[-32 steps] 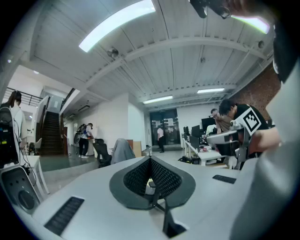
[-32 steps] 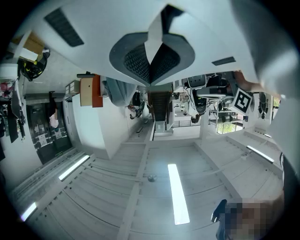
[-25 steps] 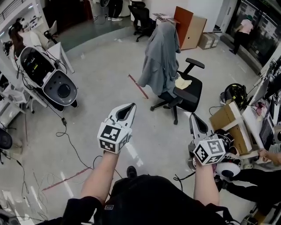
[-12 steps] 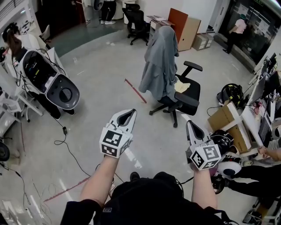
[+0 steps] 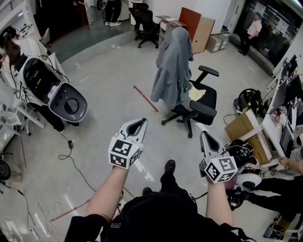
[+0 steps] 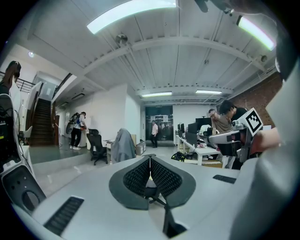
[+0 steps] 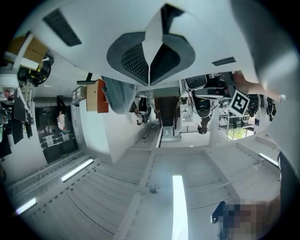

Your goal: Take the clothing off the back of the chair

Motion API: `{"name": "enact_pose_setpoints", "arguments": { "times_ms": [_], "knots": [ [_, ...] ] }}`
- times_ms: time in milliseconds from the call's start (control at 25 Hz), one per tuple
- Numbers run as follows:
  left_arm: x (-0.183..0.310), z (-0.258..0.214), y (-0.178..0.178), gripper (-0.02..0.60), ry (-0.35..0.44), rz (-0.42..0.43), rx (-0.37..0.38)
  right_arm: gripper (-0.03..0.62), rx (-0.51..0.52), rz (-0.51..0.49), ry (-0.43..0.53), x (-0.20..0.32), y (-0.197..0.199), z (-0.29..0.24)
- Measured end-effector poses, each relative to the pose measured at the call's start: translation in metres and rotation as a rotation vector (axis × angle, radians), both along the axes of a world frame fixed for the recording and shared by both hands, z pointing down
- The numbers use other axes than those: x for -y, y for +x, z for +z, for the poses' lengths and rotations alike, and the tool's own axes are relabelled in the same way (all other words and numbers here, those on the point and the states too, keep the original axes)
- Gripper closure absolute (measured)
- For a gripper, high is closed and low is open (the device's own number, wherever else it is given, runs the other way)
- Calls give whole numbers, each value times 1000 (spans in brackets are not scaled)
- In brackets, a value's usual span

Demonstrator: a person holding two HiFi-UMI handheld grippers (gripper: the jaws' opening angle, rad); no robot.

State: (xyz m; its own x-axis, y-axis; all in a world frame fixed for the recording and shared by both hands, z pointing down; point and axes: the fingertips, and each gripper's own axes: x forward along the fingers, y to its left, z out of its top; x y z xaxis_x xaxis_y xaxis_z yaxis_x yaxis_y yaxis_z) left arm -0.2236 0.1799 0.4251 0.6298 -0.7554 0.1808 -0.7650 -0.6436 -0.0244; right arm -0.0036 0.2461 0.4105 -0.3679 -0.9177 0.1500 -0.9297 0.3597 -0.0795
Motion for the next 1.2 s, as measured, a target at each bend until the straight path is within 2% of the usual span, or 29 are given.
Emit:
{"name": "enact_pose_setpoints", "arguments": {
  "times_ms": [200,400,680,800,1000,1120,1200],
  "knots": [
    [36,8,11,577,-25,-9,15,585,25,-12,-27,41,11,13],
    [91,14,31,577,-55,-24,42,577,58,-37,-42,103,28,21],
    [180,19,83,577,-86,-21,69,554,68,-87,-74,199,64,33],
    [216,23,104,577,-107,-26,71,515,65,-109,-88,235,78,37],
    [250,24,144,577,-115,-14,75,506,61,-141,-98,272,102,43],
    [269,27,155,571,-120,-33,79,502,74,-142,-102,285,112,45],
    [283,32,158,531,-132,-51,79,500,78,-143,-107,291,117,47]
  ]
}}
